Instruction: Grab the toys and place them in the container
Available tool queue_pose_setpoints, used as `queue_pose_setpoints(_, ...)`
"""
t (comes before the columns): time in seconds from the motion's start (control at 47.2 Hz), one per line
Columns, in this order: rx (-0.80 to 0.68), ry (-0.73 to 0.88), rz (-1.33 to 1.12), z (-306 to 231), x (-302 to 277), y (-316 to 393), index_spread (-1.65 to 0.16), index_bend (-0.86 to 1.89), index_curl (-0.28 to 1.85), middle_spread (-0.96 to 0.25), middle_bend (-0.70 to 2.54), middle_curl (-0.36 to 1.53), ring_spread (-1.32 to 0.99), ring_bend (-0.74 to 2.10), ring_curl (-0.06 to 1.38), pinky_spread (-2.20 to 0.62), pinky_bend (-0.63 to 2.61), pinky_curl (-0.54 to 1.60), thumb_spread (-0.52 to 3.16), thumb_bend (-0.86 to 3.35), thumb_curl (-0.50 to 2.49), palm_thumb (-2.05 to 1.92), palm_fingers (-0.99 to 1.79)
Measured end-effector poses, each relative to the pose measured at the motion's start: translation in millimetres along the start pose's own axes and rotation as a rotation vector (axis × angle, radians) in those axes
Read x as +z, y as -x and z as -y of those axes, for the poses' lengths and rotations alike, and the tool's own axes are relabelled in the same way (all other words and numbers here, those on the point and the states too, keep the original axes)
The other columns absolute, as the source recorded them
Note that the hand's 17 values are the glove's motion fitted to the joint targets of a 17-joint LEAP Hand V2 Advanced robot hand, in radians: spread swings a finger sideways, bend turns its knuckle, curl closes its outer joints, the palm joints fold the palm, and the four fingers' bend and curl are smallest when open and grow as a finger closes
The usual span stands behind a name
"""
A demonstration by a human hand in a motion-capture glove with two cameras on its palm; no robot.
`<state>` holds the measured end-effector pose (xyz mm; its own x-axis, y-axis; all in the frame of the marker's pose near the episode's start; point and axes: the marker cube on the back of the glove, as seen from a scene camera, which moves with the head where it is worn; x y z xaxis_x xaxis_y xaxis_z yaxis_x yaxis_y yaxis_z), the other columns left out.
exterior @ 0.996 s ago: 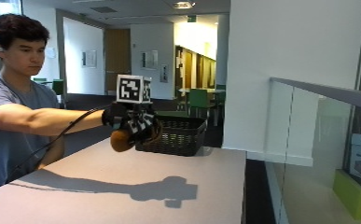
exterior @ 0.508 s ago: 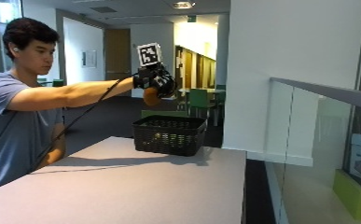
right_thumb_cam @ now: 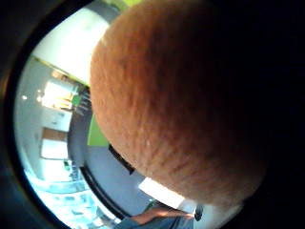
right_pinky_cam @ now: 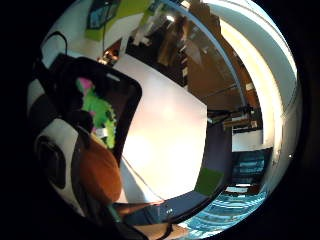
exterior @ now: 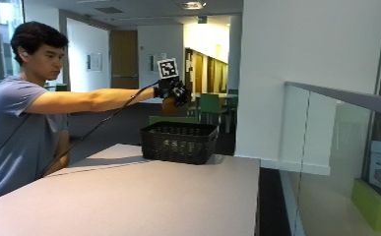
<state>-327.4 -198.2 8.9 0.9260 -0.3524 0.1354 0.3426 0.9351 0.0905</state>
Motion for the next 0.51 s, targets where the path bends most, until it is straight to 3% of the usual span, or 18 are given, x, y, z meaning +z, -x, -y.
queue_pose_setpoints(0.191,-0.166,0.042,0.046,-7.4,5.6,2.6,-0.39,-0.07,-0.05,-0.52,0.40,0.81,-0.39,1.26,0.49,-0.40,1.13,0.41,0.96,-0.08,0.94,0.49,0.74)
queue_pose_setpoints(0.36,-0.114,0.030,-0.041,-6.2,6.5,-10.5,-0.36,-0.04,-0.04,-0.37,0.33,0.78,-0.32,1.28,0.46,-0.35,1.31,0.44,1.04,-0.15,0.68,-0.03,0.48)
queue_pose_setpoints(0.508,-0.062,0.008,-0.017,-11.8,-6.8,5.2,-0.36,0.07,0.00,-0.29,0.31,0.75,-0.27,1.25,0.43,-0.30,1.36,0.44,0.99,-0.12,0.55,-0.13,0.36)
